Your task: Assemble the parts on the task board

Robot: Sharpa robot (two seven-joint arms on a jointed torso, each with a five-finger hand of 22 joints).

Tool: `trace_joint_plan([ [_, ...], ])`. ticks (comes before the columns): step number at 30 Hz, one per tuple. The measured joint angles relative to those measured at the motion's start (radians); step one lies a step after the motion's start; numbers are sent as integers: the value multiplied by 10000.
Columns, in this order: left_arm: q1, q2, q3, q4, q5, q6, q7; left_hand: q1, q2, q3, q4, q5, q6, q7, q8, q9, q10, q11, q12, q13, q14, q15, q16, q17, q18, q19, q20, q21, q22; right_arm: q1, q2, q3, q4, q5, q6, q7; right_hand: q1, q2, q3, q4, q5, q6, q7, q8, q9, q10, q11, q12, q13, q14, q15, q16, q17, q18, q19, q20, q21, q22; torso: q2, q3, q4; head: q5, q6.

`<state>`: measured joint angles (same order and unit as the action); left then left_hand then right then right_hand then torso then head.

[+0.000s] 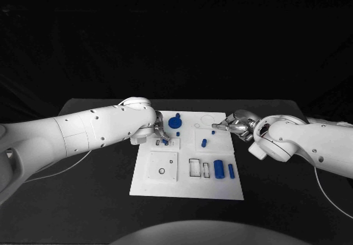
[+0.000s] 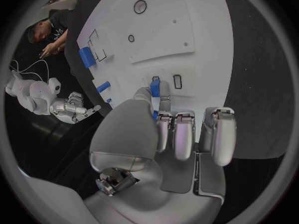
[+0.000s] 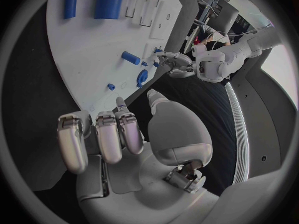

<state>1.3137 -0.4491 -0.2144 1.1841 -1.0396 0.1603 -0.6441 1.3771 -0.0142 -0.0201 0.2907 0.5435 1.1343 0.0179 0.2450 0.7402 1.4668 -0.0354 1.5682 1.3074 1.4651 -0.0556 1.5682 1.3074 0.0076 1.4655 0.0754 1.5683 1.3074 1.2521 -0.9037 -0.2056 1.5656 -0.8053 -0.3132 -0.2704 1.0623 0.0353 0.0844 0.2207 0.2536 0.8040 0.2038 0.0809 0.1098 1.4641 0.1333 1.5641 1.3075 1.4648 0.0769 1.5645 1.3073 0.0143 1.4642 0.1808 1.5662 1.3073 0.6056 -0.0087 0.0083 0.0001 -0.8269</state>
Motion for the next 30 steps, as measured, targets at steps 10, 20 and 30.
trace_joint_plan([
  [10,-19,30,0,-6,12,-17,34,-2,-1,12,-12,-47,-1,2,-35,7,-1,1,0,0,0,0,0,0,-1,0,0,0,0,-1,-16,0,10,0,7,-8,40,41,-29,29,0,0,0,0,-2,36,36,0,0,0,0,0,6,0,37,37,0,8,0,6,2,-53,-15],
  [20,-22,-3,3,0,25,-10,34,-3,-2,12,-12,-105,-18,18,-81,13,-2,3,0,0,0,0,0,-1,-1,0,0,0,0,-1,-14,0,19,0,8,-10,40,40,-29,29,0,1,-1,0,6,36,36,0,-1,0,0,0,7,0,37,37,0,7,-1,5,12,-37,-34],
  [30,-22,22,5,-33,0,10,32,-6,-3,70,-16,-210,-20,21,-99,47,-15,16,0,0,0,0,0,-1,0,0,0,0,0,-1,-4,0,15,0,8,-11,40,40,-29,29,0,1,-1,0,5,36,36,0,-1,0,0,0,6,0,37,37,0,6,-3,1,6,-37,-43],
])
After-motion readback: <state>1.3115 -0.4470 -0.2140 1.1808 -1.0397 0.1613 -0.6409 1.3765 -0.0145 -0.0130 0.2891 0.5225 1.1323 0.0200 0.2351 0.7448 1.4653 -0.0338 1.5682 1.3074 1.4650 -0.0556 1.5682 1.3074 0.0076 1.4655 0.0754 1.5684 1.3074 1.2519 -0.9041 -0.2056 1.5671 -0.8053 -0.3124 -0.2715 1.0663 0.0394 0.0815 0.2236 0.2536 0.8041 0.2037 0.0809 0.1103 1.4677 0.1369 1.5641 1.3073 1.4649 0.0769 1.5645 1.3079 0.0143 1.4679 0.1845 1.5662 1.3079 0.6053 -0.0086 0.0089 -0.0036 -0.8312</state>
